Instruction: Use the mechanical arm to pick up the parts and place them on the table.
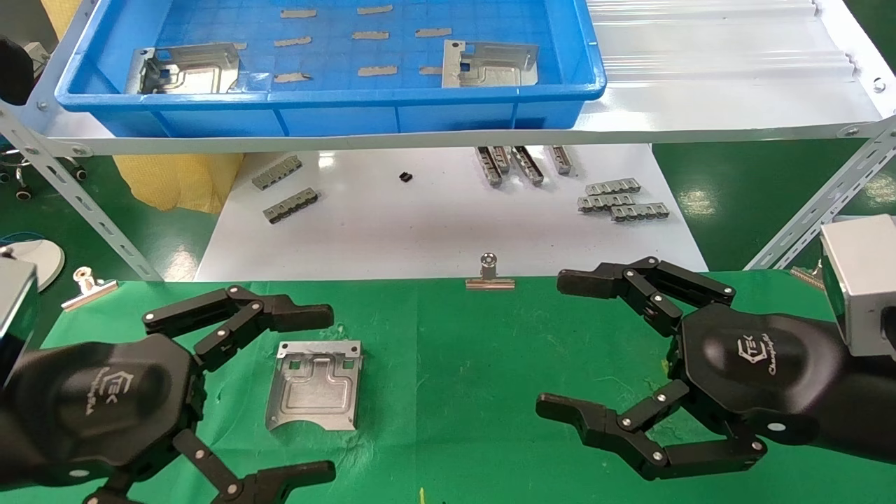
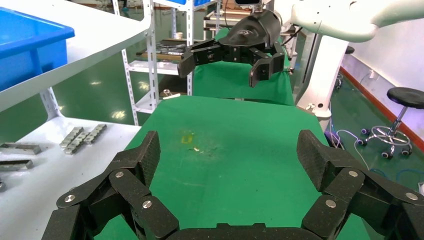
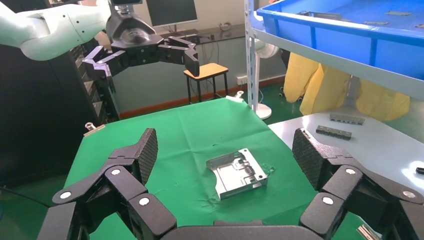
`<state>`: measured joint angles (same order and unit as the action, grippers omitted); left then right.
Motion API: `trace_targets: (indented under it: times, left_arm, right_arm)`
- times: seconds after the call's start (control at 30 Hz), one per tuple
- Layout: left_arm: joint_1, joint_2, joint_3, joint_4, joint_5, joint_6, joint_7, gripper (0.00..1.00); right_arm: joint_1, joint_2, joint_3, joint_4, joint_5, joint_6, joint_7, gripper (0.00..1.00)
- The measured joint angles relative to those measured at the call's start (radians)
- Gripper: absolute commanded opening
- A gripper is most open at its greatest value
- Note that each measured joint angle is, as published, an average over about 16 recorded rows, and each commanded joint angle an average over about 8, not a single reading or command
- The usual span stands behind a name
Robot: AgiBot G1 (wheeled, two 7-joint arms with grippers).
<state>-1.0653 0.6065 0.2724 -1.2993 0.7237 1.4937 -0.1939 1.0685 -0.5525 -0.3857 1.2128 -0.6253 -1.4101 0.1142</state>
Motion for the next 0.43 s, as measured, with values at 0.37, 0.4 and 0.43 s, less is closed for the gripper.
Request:
trace_targets:
  times: [0.37, 0.4, 0.43]
  left_arm:
    - [-0.005, 0.003, 0.004, 0.009, 0.004, 0.001, 0.004, 1.0]
    - [-0.005, 0.003, 0.004, 0.009, 0.004, 0.001, 0.004, 1.0]
    - [-0.006, 0.003, 0.004, 0.009, 0.004, 0.001, 0.004, 1.0]
  right_arm:
    - [0.0, 0.0, 0.0, 0.0, 0.0, 0.0, 0.0, 1.0]
    - [0.0, 0.0, 0.0, 0.0, 0.0, 0.0, 0.0, 1.0]
    - [0.0, 0.0, 0.0, 0.0, 0.0, 0.0, 0.0, 1.0]
